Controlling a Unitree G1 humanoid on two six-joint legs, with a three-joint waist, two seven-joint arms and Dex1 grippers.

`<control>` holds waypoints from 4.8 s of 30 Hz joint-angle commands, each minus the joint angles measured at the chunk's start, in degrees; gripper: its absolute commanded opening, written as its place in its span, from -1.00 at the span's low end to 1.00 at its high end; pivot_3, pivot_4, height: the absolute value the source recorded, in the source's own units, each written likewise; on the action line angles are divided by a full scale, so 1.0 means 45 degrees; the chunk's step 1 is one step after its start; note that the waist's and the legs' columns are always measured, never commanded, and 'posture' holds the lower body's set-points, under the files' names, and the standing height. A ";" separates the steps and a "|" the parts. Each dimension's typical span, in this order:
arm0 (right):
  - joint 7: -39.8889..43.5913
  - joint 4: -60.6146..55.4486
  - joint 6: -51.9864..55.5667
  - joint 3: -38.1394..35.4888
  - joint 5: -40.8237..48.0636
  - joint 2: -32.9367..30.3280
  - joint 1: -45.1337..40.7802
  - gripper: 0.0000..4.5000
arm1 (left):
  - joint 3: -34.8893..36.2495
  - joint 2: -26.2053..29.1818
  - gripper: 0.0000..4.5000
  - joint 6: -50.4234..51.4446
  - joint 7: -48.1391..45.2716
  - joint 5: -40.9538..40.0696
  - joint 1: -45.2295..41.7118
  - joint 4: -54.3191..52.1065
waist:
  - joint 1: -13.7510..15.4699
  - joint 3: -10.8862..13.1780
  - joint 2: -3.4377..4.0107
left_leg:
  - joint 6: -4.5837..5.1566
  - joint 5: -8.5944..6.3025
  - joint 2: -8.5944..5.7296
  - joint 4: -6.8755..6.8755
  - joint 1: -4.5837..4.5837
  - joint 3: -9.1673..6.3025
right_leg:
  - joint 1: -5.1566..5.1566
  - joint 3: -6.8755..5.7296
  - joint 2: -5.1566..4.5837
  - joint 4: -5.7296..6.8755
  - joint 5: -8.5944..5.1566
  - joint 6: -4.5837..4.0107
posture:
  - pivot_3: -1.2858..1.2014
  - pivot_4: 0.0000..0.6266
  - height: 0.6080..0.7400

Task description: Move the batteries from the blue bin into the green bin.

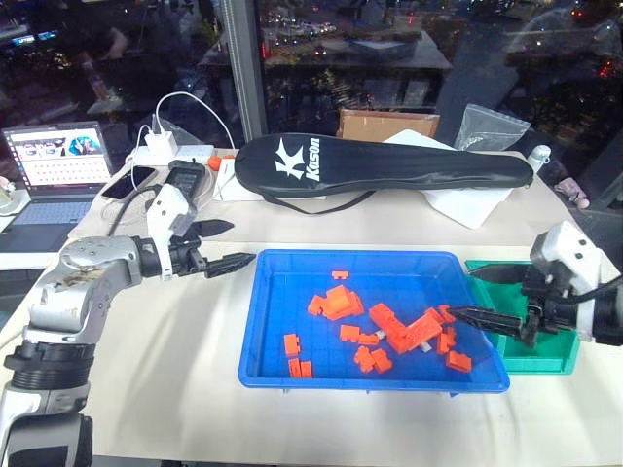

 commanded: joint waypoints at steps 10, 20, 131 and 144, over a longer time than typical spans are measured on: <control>0.0422 -0.2242 0.2174 0.1030 0.1536 -0.2148 -0.1522 0.97 | -0.0545 0.0969 1.00 0.0488 -0.2563 -0.0998 -0.1315 -0.0331 | -0.0040 0.0000 0.0005 | 0.0004 -0.0003 0.0002 -0.0024 0.0007 0.0000 | -0.0006 0.0000 0.0002 0.0001 -0.0008 -0.0014 | 0.03 -0.52 0.86; -0.0386 -0.2184 0.1627 0.5571 -0.0781 -0.2040 -0.2552 0.97 | -0.1290 0.1860 1.00 0.0493 -0.3943 -0.1107 -0.0522 -0.1785 | 0.0032 0.0006 -0.0006 | 0.0006 -0.0004 0.0006 -0.0010 -0.0008 0.0001 | -0.0090 -0.0001 0.0000 0.0005 -0.0012 -0.0020 | 0.03 -0.52 0.86; 0.4156 0.0828 0.1374 1.0467 -0.7380 0.1337 -0.5067 0.77 | -0.2602 0.0907 1.00 -0.0483 -0.2679 0.0989 -0.1077 -0.1174 | 0.0024 0.0007 -0.0002 | 0.0018 -0.0008 0.0004 0.0049 0.0033 -0.0016 | -0.0040 -0.0023 0.0023 0.0198 -0.0062 -0.0046 | 0.03 -0.52 0.86; 0.5217 0.1868 0.1380 0.8019 -0.5969 -0.0529 -0.7302 0.13 | -0.2880 0.0585 1.00 -0.0677 -0.2819 0.1071 -0.1417 -0.0853 | 0.0015 0.0009 -0.0001 | 0.0018 -0.0008 0.0004 0.0045 0.0026 -0.0017 | -0.0050 -0.0023 0.0023 0.0196 -0.0062 -0.0046 | 0.03 -0.52 0.86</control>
